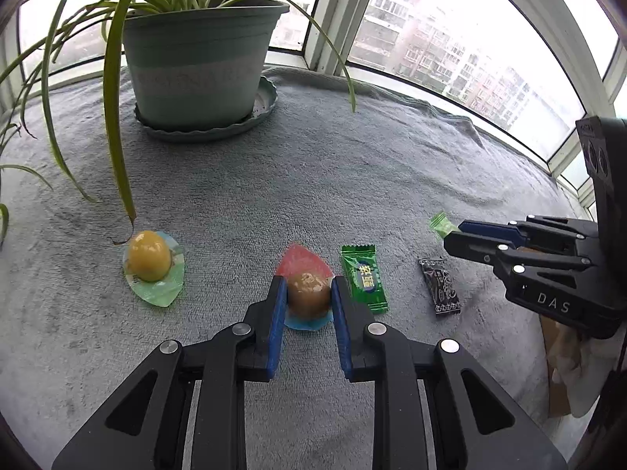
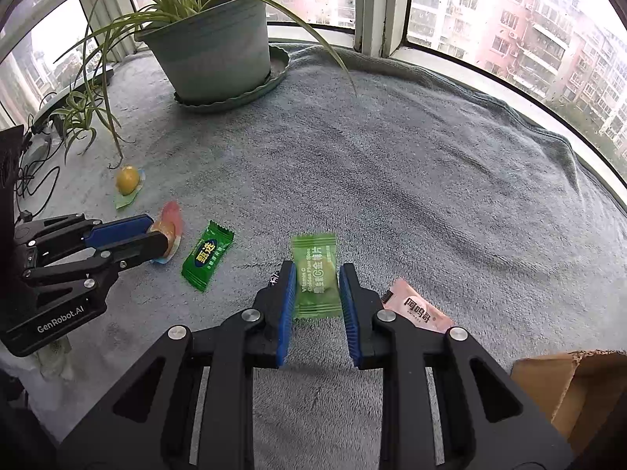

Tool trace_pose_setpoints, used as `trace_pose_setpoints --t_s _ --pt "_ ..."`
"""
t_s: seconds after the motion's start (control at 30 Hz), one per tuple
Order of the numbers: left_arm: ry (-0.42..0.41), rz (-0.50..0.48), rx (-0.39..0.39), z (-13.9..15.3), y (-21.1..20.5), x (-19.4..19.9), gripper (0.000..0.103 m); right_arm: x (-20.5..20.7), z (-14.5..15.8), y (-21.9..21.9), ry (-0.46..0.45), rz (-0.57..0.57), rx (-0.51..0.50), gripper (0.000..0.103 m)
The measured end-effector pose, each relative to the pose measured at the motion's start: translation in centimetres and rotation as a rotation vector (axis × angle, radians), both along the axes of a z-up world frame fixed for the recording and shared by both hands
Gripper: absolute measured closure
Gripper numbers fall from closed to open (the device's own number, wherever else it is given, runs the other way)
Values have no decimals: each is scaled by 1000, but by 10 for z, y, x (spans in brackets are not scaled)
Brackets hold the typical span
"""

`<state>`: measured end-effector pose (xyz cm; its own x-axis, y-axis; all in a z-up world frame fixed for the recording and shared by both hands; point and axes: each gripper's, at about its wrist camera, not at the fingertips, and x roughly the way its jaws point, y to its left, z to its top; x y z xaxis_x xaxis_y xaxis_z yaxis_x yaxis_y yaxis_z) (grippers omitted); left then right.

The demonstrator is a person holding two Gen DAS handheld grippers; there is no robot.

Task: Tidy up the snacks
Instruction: 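Lift both held candies and carry them toward the cardboard box, then lower both tools over the box and open them to drop the candies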

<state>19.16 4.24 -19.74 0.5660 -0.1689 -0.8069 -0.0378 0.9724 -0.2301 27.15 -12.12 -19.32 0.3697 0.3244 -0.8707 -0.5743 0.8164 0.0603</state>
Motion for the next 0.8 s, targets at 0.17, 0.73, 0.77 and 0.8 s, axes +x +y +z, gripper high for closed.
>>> trace_pose_setpoints --t_s 0.17,0.73,0.77,0.8 --pt "-12 23 -39 10 3 -6 82 -9 20 -13 -27 -7 35 79" --pt "-125 -141 -144 79 -61 -23 82 -71 87 -137 -117 -216 131 79" --pt "-128 -160 -150 82 -70 -24 82 -74 88 -146 -123 -234 129 79" --pt "-131 -181 -155 84 -79 -25 82 -78 89 -155 -126 -252 126 79"
